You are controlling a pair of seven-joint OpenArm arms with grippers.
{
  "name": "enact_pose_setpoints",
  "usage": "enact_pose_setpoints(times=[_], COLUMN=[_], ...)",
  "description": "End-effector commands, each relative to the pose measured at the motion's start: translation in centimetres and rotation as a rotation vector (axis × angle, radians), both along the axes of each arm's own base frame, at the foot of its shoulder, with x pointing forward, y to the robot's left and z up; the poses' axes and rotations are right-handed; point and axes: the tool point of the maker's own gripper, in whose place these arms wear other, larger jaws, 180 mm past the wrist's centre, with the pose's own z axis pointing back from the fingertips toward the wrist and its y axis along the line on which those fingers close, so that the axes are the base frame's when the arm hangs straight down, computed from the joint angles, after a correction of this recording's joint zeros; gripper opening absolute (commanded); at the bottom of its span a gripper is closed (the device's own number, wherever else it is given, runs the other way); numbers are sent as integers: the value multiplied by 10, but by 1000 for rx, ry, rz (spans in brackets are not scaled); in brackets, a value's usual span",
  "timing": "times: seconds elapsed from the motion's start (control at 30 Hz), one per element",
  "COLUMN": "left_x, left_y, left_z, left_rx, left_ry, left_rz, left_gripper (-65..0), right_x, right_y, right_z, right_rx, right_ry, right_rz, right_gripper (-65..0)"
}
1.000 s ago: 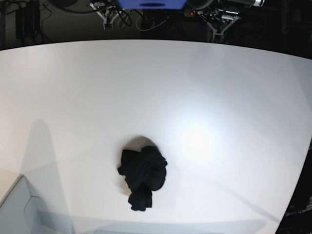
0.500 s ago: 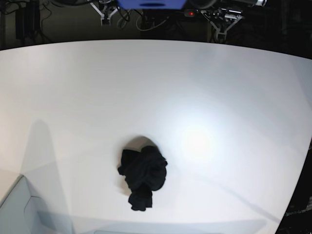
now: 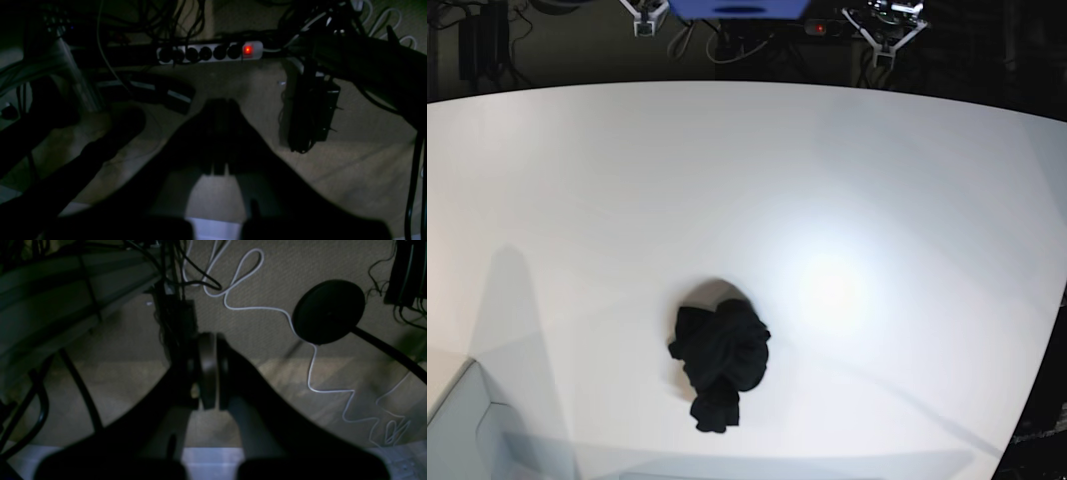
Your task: Layout the t-shirt on the table in an organized manner, then fold the t-shirt properly
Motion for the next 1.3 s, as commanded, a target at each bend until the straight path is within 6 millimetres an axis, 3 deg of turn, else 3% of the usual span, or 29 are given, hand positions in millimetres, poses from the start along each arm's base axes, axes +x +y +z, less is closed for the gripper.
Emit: enact_pose_setpoints(times=[0.0, 0.3, 0.93, 1.07, 1.27], left_x=[-7, -6, -7, -17, -29], left_y=[8, 45, 45, 45, 52], left_z=[2, 10, 10, 10, 24], left_rx=[10, 33, 34, 34, 37], left_ry=[-1, -31, -29, -16, -51], left_rz=[22, 135, 131, 135, 107], left_gripper=[-650, -650, -650, -650, -650], right_x=[-7, -7, -9, -17, -27], right_y=[3, 0, -1, -1, -3], right_z=[2, 18, 17, 18, 38], right_rx=[14, 7, 4, 4, -3], right_ry=[-8, -90, -88, -77, -154], right_rz=[-5, -2, -6, -6, -2], right_gripper=[-650, -650, -650, -650, -650])
